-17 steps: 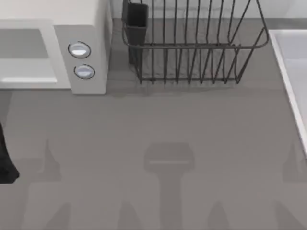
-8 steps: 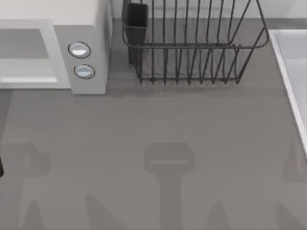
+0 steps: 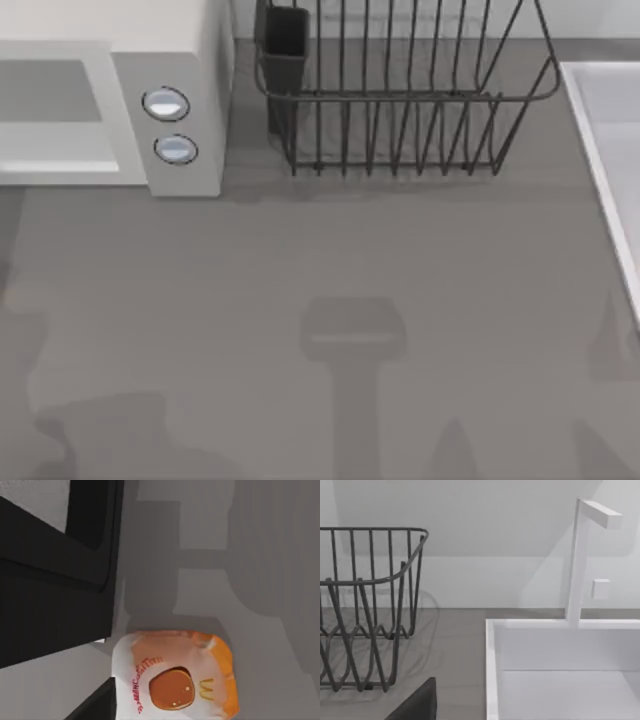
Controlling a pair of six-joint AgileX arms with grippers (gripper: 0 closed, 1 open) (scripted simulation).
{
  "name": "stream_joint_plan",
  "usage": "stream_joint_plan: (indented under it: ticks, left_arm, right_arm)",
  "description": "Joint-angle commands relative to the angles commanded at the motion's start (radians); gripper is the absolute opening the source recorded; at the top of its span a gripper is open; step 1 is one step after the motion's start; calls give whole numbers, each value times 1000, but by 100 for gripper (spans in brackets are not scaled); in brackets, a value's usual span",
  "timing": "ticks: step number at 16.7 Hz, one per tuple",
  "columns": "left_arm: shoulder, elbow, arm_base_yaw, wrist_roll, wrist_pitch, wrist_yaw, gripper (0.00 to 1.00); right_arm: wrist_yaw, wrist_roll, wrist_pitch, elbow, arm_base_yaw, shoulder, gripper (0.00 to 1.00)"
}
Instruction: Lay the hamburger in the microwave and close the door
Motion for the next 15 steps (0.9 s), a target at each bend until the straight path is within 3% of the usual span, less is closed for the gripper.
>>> stream_joint_plan:
  ticks: [7,15]
  left_arm:
    - [414,237,126,80,-245,-1,100]
    - [447,242,132,84,-245,-2,100]
  right_arm:
    - [0,0,0,0,0,0,100]
    - [0,0,0,0,0,0,100]
